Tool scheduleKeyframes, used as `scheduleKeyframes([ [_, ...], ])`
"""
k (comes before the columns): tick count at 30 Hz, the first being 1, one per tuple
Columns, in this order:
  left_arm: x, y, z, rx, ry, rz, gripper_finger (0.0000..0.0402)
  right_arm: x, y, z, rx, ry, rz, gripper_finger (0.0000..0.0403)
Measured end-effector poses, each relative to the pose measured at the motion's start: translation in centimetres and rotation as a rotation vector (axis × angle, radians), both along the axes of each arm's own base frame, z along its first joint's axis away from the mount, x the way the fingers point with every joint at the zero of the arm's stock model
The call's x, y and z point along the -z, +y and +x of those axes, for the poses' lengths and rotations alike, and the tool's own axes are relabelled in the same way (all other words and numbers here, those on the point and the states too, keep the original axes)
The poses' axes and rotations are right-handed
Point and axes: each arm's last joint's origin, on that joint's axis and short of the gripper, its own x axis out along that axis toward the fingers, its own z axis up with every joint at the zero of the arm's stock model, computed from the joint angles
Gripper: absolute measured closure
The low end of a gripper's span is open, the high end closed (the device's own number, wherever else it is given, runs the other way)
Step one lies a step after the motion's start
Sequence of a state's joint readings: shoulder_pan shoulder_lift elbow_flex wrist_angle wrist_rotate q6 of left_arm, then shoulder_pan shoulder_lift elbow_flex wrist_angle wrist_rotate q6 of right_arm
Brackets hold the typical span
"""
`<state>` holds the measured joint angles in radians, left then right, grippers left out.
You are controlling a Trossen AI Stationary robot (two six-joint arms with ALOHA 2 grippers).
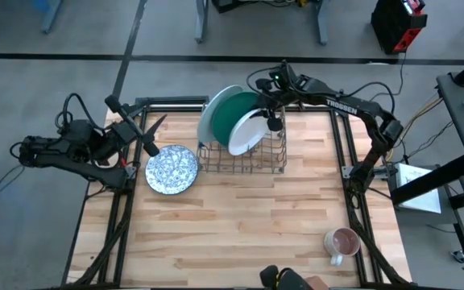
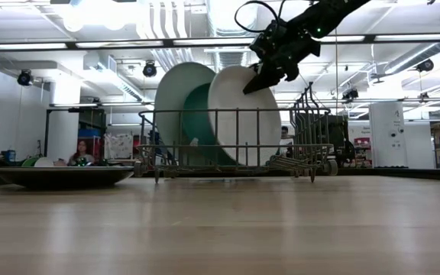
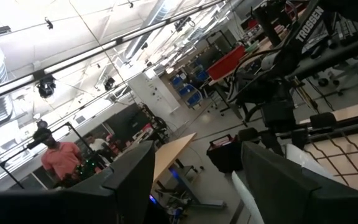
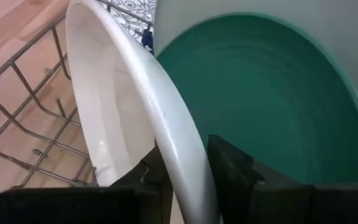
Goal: Sort dishes
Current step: Put the white plate into the dish rack
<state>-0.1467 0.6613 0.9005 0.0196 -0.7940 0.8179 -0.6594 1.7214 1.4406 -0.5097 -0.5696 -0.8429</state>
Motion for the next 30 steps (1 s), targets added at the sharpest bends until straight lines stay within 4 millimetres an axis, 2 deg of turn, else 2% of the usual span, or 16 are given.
scheduleKeyframes([
  [7, 0.0, 0.0, 0.1, 0.001, -0.003, -0.004, 0.0172, 0.0, 0.0, 0.0, 0.032, 0.007, 0.027, 0.0324],
  [15, 0.1, 0.0, 0.2, 0.003, -0.006, -0.012, 0.0172, -0.3, 0.0, -0.4, 0.14, 0.044, 0.032, 0.0284],
  [30, 0.8, -0.1, 0.5, 0.004, 0.013, -0.015, 0.0172, -1.5, 0.3, -1.2, 0.239, 0.057, 0.005, 0.0215],
])
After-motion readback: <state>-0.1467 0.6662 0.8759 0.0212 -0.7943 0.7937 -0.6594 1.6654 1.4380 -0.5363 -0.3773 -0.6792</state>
